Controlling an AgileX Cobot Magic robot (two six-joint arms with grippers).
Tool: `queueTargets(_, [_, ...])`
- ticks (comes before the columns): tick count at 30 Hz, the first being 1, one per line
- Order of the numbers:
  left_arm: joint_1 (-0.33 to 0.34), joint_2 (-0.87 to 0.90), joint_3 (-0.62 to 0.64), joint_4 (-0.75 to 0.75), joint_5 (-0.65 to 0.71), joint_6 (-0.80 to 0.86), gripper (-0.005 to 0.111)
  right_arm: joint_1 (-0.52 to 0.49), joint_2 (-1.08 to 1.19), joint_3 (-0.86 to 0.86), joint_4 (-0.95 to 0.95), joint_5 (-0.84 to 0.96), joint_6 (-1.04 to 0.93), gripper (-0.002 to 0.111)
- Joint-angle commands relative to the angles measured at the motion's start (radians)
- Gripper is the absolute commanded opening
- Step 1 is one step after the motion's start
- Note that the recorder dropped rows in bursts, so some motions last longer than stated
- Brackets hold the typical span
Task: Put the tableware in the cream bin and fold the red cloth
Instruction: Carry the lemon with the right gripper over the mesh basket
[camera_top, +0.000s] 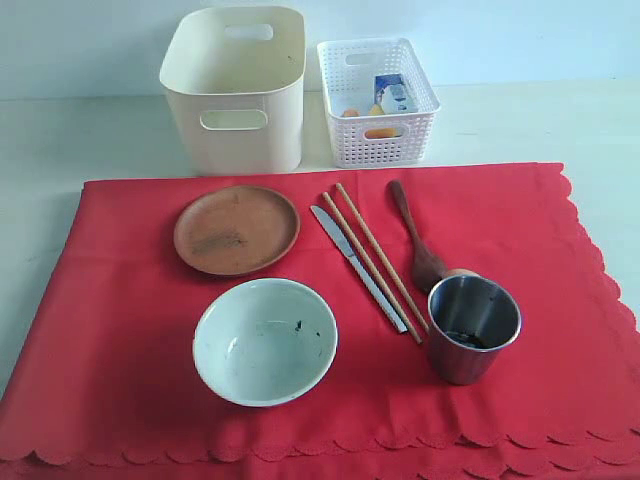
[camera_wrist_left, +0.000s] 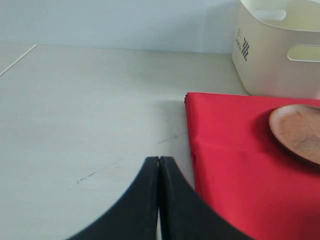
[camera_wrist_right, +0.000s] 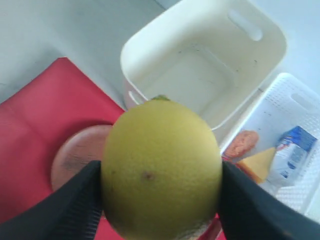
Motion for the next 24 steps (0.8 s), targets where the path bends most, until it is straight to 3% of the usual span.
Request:
queueTargets(1, [0.002, -0.007, -0.001, -0.005, -0.012, 0.002, 0.0, -0.081, -0.009, -0.005, -0.007, -0.031, -0.009, 0.0])
queueTargets(14, [0.002, -0.007, -0.001, -0.005, -0.012, 0.002, 0.0, -0.328, 0.055, -0.005, 0.073, -0.15, -0.009, 0.0])
queueTargets(24, [0.002, -0.007, -0.001, -0.005, -0.012, 0.002, 0.0, -0.345, 0.265, -0.005, 0.075, -0.341, -0.009, 0.0])
